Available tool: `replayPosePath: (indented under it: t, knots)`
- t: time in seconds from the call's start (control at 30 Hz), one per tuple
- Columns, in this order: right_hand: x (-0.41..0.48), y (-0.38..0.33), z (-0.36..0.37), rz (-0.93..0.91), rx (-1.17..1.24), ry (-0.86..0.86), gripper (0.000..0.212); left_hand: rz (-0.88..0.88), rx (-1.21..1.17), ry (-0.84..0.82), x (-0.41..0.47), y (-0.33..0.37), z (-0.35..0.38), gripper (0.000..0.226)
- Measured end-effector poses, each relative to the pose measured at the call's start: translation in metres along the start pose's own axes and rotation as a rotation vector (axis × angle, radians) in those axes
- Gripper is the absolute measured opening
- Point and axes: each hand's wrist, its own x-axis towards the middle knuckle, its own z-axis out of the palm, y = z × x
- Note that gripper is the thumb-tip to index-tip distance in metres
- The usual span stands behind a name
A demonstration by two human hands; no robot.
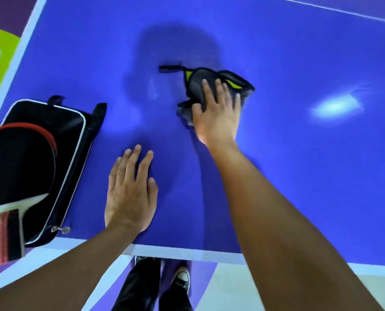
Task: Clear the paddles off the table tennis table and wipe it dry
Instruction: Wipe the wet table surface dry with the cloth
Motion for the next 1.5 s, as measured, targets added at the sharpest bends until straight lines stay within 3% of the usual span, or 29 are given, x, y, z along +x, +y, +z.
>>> replayPosePath:
  t: [0.07,0.2,0.4,0.5,0.73,0.83,0.93,1.07,1.17,1.23,1.37,1.43,1.5]
  knots:
    - [-0.008,0.069,-0.013,0.119,-0.036,0.08,0.067,0.001,-0.008,0.007,-0.001,0.0,0.0,0.059]
    - [-0.035,0.198,-0.049,0.462,-0.03,0.066,0.071,0.002,-0.022,0.024,-0.002,0.001,0.003,0.059]
    - [-0.03,0.206,-0.054,0.629,-0.002,0.086,0.067,0.016,0.004,0.03,-0.001,-0.001,0.005,0.059]
    - [-0.018,0.151,-0.04,0.514,-0.006,0.056,0.067,0.009,0.012,0.043,-0.001,-0.001,0.008,0.059]
    - [0.023,-0.084,0.022,-0.195,0.035,-0.047,0.064,0.03,0.003,0.081,-0.002,-0.004,0.012,0.059]
    - [0.009,-0.112,0.031,-0.37,0.018,-0.112,0.061,0.046,-0.016,0.084,-0.002,-0.005,0.014,0.059]
    - [-0.004,-0.072,0.021,-0.352,0.059,-0.079,0.06,0.04,-0.038,0.087,-0.001,-0.004,0.01,0.059]
    - [-0.028,0.054,-0.006,-0.16,0.037,0.068,0.063,0.051,-0.064,0.104,-0.002,-0.005,0.01,0.056]
    - [-0.063,0.161,-0.039,0.152,0.027,0.066,0.067,0.065,-0.075,0.112,-0.002,-0.004,0.01,0.054]
    - [-0.083,0.194,-0.051,0.353,0.022,0.076,0.065,0.072,-0.083,0.132,-0.002,-0.006,0.011,0.053]
    - [-0.083,0.179,-0.048,0.505,-0.003,0.092,0.061,0.066,-0.12,0.143,-0.002,-0.006,0.012,0.049]
    - [-0.082,0.14,-0.037,0.44,-0.01,0.074,0.063,0.067,-0.124,0.138,-0.002,-0.006,0.014,0.052]
    - [-0.092,0.08,-0.018,0.258,-0.017,0.047,0.064,0.063,-0.199,0.137,-0.003,-0.007,0.011,0.053]
